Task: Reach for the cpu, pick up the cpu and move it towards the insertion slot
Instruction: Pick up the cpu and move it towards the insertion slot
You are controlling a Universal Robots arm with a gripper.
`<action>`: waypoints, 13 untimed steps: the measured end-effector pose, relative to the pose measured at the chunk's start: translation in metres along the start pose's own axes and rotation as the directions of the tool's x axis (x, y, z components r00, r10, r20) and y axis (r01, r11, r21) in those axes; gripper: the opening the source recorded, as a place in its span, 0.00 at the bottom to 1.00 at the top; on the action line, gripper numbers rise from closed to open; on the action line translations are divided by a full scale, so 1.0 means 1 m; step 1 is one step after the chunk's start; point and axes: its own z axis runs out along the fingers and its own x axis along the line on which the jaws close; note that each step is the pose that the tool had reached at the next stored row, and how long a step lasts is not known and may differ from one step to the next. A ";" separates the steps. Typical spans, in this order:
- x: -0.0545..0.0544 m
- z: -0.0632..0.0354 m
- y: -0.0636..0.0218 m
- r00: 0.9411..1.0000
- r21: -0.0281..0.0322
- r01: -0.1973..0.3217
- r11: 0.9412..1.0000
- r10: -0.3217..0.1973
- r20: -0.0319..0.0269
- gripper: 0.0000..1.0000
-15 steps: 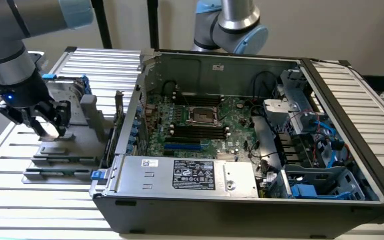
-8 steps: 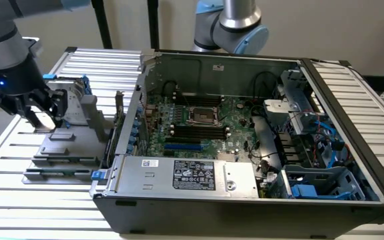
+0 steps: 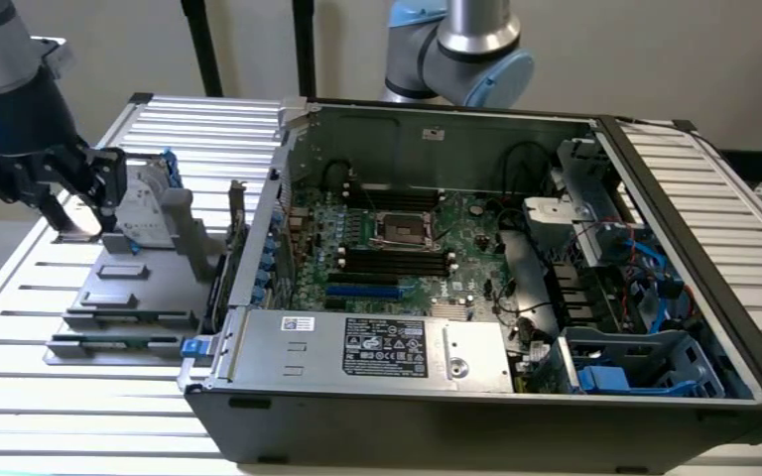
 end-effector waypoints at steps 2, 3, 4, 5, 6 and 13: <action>-0.002 -0.0090 0.0003 1.000 0.000 0.000 1.000 0.000 0.000 0.55; -0.004 -0.0136 0.0004 1.000 0.000 0.000 1.000 0.000 0.000 0.55; -0.006 -0.0182 0.0005 1.000 0.000 0.000 1.000 0.000 0.000 0.55; -0.008 -0.0227 0.0006 1.000 0.000 0.000 1.000 0.000 0.000 0.55; -0.011 -0.0272 0.0006 1.000 0.000 0.000 1.000 0.000 0.000 0.55; -0.041 -0.0600 0.0012 1.000 0.000 0.000 1.000 0.000 0.000 0.55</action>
